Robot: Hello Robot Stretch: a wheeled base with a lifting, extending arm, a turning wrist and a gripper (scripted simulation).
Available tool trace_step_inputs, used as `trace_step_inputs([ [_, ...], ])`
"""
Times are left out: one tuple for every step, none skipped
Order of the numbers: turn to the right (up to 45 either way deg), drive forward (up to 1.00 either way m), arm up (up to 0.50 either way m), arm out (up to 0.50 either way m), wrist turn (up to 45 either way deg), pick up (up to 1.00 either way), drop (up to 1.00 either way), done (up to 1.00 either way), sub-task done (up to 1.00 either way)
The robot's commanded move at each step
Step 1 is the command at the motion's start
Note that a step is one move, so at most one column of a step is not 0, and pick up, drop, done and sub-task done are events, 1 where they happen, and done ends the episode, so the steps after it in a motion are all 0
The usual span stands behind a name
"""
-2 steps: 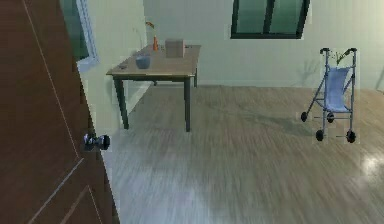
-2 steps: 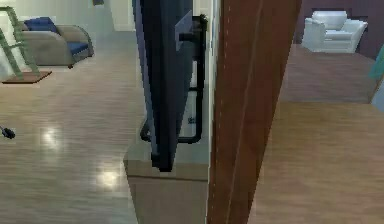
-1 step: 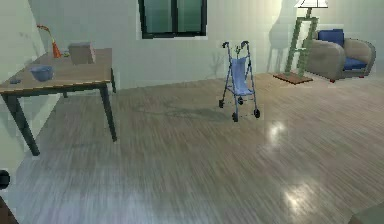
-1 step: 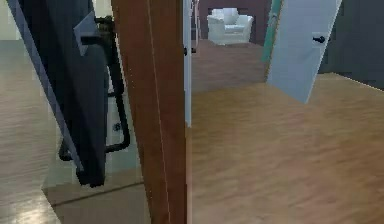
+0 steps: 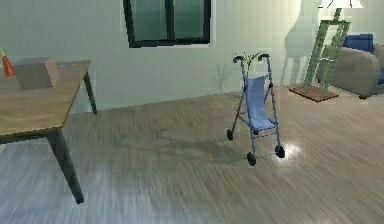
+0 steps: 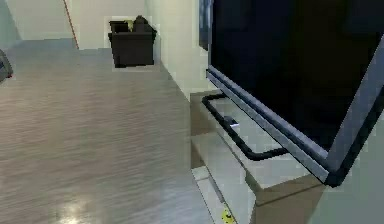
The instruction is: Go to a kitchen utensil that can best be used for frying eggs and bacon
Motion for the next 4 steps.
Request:
trace_step_inputs([
  [45.0,0.0,0.0,0.0,0.0,0.0,0.0,0.0,0.0],
  [12.0,0.0,0.0,0.0,0.0,0.0,0.0,0.0,0.0],
  [0.0,1.0,0.0,0.0,0.0,0.0,0.0,0.0,0.0],
  [0.0,1.0,0.0,0.0,0.0,0.0,0.0,0.0,0.0],
])
